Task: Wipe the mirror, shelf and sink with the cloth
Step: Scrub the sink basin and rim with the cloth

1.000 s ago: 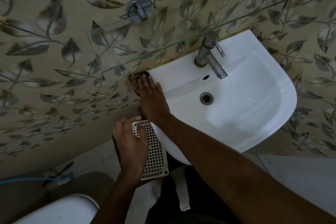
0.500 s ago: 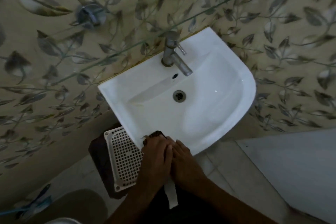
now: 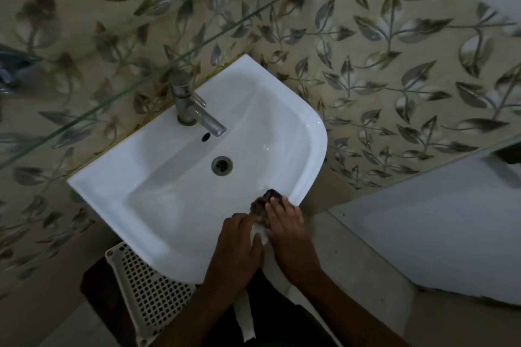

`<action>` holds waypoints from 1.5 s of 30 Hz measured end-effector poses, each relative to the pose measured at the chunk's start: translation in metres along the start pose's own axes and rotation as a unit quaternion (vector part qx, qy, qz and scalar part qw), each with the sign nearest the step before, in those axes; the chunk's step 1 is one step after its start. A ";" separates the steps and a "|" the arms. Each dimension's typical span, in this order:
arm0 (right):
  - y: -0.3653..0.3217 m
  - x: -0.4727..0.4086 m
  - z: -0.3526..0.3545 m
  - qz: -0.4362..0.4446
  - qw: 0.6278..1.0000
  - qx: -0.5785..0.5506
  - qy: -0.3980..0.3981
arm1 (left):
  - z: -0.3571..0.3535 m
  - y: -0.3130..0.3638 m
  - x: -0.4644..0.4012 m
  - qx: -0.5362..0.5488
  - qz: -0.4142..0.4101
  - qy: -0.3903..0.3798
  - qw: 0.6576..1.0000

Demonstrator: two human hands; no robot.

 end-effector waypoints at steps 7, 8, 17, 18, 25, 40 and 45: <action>0.058 -0.039 0.023 -0.061 0.998 0.004 0.007 | -0.004 0.009 -0.022 0.030 0.006 0.003 1.000; 0.075 -0.053 0.028 -0.090 0.996 0.008 0.003 | -0.004 0.011 -0.025 0.031 0.003 0.010 0.999; 0.142 -0.127 0.049 -0.193 0.979 0.014 0.062 | -0.015 0.024 -0.054 0.049 0.015 0.023 0.998; 0.140 -0.124 0.047 -0.191 0.979 0.022 0.066 | -0.016 0.023 -0.058 0.050 0.020 0.022 0.998; 0.158 -0.193 0.054 -0.109 0.989 0.076 0.060 | -0.012 0.005 -0.081 0.056 0.049 0.040 0.996; 0.043 -0.408 -0.010 0.042 0.996 -0.044 0.058 | 0.010 -0.058 -0.078 0.054 0.191 0.113 0.974; 0.032 -0.368 -0.013 0.077 0.987 -0.119 0.077 | 0.025 -0.076 -0.067 0.053 0.227 0.133 0.963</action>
Point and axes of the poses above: each hand's wrist, its own x-axis away from the middle knuckle, its own z-axis out of the back of the hand, y = z × x, the point moved 8 cm from there along -x, towards the middle knuckle, and after that the axes turned 9 degrees about -x, right-handed, at the moved point
